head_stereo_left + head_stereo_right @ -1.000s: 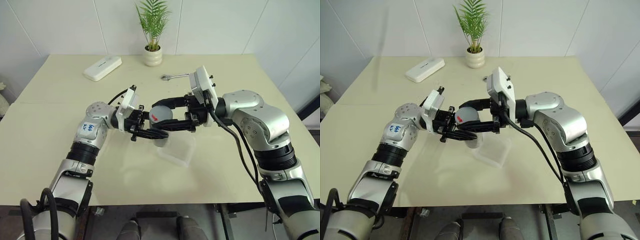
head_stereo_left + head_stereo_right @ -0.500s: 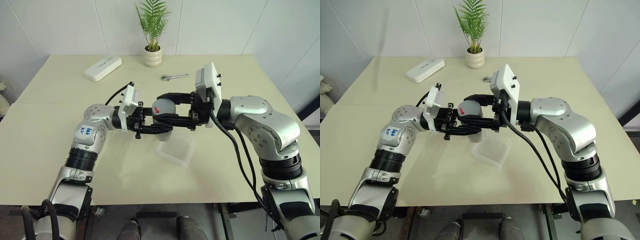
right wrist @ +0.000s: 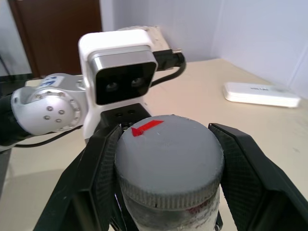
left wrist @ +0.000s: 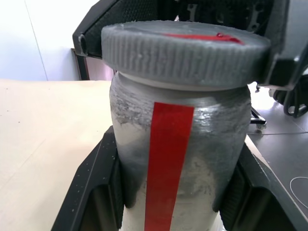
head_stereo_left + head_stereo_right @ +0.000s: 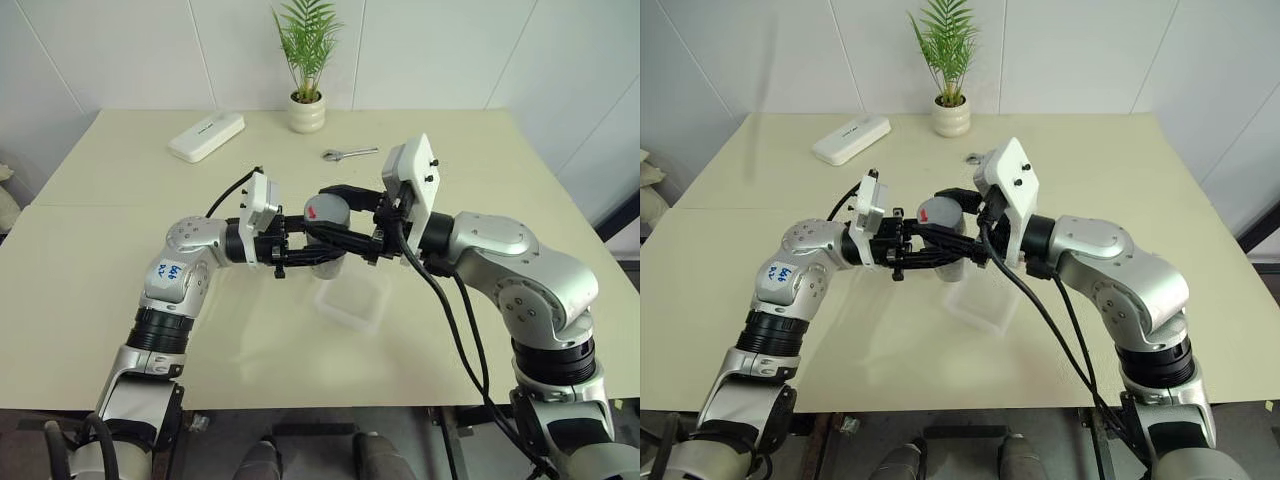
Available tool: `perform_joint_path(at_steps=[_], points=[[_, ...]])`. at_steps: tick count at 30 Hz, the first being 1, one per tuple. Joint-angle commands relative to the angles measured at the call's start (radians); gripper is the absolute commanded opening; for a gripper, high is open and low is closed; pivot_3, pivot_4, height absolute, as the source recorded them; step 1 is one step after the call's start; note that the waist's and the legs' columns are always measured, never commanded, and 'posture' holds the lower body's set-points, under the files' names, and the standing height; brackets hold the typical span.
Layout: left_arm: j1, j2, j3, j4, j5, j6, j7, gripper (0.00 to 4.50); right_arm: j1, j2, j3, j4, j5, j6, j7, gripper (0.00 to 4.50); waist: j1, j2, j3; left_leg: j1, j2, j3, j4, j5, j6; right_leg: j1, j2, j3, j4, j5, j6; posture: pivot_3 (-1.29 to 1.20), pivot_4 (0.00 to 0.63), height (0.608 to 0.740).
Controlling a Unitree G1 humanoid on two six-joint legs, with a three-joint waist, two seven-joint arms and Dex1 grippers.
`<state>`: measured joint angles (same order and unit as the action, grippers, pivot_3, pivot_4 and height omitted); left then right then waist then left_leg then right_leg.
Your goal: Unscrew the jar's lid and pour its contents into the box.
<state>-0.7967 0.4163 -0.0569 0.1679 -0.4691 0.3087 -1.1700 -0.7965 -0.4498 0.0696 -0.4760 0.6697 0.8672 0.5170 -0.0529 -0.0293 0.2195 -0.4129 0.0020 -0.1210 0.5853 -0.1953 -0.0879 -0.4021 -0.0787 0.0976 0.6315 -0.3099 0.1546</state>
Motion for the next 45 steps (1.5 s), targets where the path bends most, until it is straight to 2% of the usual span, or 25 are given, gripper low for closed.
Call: perform_joint_path(at_steps=[1,5,24,45], points=[[0.031,-0.034,-0.101,-0.088,0.011,0.015,-0.047,1.98,-0.023,0.038,-0.106,-0.055,-0.044,-0.014,-0.160,2.55,0.000,0.000,0.000,0.000,0.000,0.000,0.000,0.000,0.000,0.000,0.000,0.000,0.000,0.000,0.000,0.00,0.150,0.740],[0.032,-0.038,-0.098,-0.080,0.018,0.008,-0.047,1.98,-0.006,0.069,-0.089,-0.092,-0.046,0.018,-0.215,2.55,0.001,0.000,0.000,0.000,0.000,0.000,0.000,0.000,0.000,0.000,0.000,0.000,0.000,0.000,0.000,0.00,0.150,0.740],[0.050,-0.039,-0.100,-0.105,0.024,0.007,-0.048,1.98,0.036,0.080,-0.054,-0.145,-0.068,0.078,-0.287,2.55,0.000,0.000,0.000,0.000,0.000,0.000,-0.001,0.000,0.000,0.000,0.000,0.000,-0.001,0.000,0.000,0.00,0.150,0.740],[0.042,-0.047,-0.097,-0.087,0.034,0.000,-0.053,1.98,0.046,0.083,-0.050,-0.144,-0.065,0.074,-0.287,2.55,0.000,0.000,0.000,0.000,0.000,0.000,-0.002,0.000,0.000,0.000,0.000,0.000,-0.002,0.000,0.000,0.00,0.150,0.740]])
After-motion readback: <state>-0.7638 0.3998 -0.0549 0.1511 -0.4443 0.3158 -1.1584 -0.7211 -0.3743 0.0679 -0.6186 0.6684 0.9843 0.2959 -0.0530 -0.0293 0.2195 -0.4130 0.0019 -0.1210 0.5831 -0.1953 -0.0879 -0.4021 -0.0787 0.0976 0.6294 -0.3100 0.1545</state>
